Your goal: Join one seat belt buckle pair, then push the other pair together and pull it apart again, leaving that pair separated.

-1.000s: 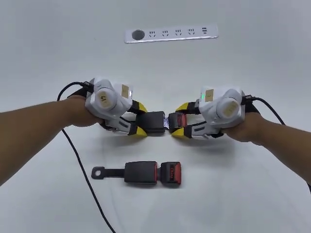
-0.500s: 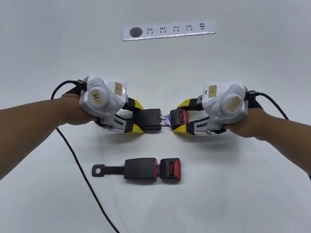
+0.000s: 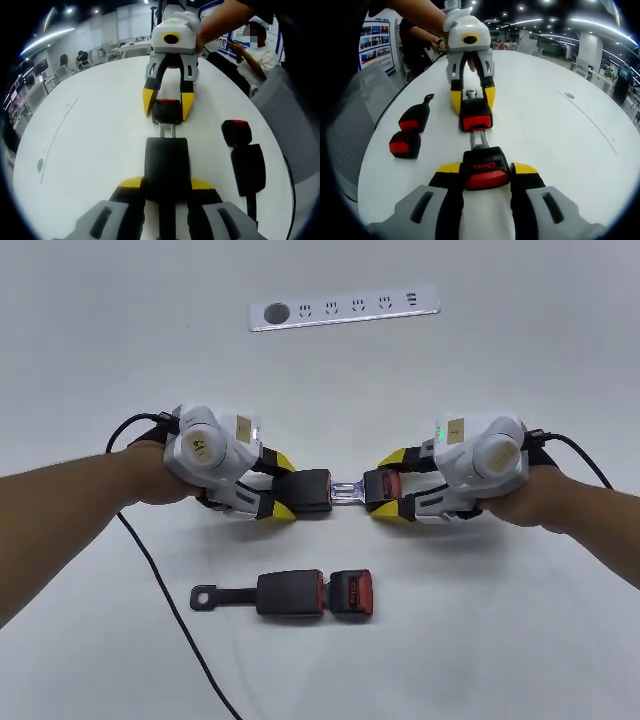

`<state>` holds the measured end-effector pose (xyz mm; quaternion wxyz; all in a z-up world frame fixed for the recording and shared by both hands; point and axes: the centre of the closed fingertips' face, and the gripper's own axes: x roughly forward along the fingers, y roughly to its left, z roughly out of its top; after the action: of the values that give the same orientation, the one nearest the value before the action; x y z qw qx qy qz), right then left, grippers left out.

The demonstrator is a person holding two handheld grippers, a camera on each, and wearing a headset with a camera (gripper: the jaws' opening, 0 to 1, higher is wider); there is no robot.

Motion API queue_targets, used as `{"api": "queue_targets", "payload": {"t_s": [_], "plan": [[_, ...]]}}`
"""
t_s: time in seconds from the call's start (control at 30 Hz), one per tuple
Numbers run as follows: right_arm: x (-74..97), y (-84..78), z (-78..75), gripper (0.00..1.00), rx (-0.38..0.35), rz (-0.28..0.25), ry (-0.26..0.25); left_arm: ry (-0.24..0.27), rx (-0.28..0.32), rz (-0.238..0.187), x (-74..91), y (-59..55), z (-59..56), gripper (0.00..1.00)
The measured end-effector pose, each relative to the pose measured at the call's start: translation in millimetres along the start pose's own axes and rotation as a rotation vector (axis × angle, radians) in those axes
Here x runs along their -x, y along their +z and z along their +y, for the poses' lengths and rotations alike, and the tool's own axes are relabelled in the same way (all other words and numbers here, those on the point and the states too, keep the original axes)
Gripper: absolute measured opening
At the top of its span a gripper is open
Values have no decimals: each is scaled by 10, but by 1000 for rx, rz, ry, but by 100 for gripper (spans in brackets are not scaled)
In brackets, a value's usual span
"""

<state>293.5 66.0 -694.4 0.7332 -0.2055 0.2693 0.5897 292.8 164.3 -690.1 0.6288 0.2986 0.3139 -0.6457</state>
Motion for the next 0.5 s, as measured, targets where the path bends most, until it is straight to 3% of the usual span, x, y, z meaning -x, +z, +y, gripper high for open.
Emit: {"api": "queue_targets", "payload": {"t_s": [0.5], "plan": [[326, -219, -21, 35, -5, 18, -2, 2, 4, 3, -11, 20, -11, 33]]}}
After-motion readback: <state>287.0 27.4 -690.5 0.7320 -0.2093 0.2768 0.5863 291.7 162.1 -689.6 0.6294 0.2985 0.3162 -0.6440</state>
